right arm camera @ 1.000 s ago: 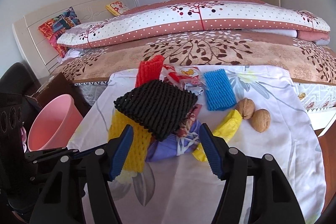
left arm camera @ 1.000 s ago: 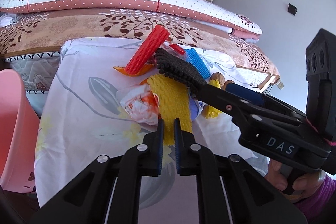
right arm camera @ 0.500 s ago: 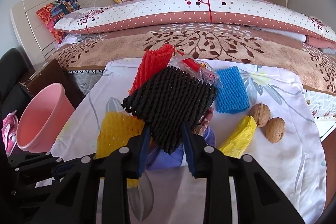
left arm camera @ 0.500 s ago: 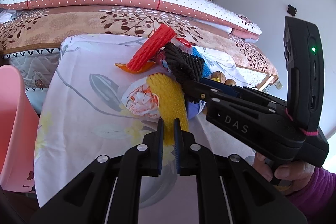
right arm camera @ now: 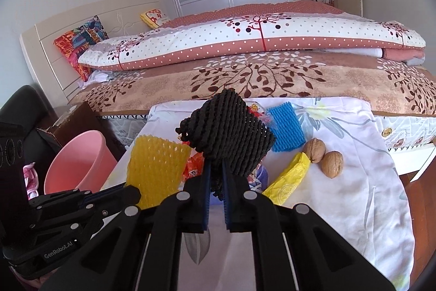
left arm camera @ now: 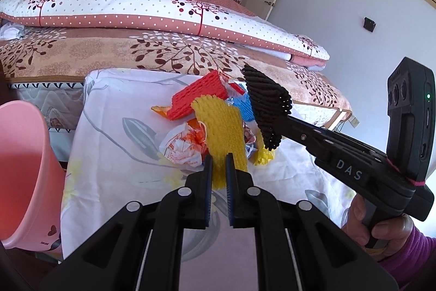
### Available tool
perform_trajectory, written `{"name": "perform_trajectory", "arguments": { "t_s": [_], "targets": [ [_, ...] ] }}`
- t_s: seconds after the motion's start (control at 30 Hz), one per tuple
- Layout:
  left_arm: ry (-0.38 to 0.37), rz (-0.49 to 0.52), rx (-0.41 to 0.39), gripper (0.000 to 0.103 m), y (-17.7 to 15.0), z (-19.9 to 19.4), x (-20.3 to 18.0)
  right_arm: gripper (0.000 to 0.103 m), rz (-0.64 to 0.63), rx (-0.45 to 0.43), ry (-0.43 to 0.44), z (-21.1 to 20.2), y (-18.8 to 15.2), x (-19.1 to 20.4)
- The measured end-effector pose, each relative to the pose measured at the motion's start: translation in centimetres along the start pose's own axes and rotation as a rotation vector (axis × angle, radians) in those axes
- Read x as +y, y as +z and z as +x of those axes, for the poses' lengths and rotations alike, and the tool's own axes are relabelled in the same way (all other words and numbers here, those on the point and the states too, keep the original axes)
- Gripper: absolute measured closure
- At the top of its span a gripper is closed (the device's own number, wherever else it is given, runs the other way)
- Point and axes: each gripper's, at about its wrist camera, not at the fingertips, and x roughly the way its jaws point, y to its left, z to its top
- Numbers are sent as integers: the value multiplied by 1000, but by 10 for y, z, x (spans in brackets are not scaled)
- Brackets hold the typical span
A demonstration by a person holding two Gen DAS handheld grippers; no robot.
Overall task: Collect trash
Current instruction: 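Carry both nets over the pink bucket and open both tools to drop them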
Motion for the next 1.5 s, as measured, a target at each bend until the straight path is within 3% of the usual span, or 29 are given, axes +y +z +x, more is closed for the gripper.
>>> {"name": "perform_trajectory", "arguments": {
  "t_s": [0.23, 0.4, 0.73, 1.07, 1.5],
  "targets": [
    [49, -8, -89, 94, 6, -35, 8, 96, -19, -36, 56, -21, 11, 23],
    [139, -29, -151, 94, 7, -62, 27, 96, -76, -24, 124, -14, 15, 60],
    [333, -132, -176, 94, -5, -99, 86, 96, -174, 73, 277, 25, 8, 145],
    [485, -276, -116, 95, -19, -109, 156, 95, -270, 179, 366, 68, -1, 214],
    [561, -392, -19, 95, -37, -97, 201, 95, -291, 299, 415, 112, -9, 256]
  ]
}}
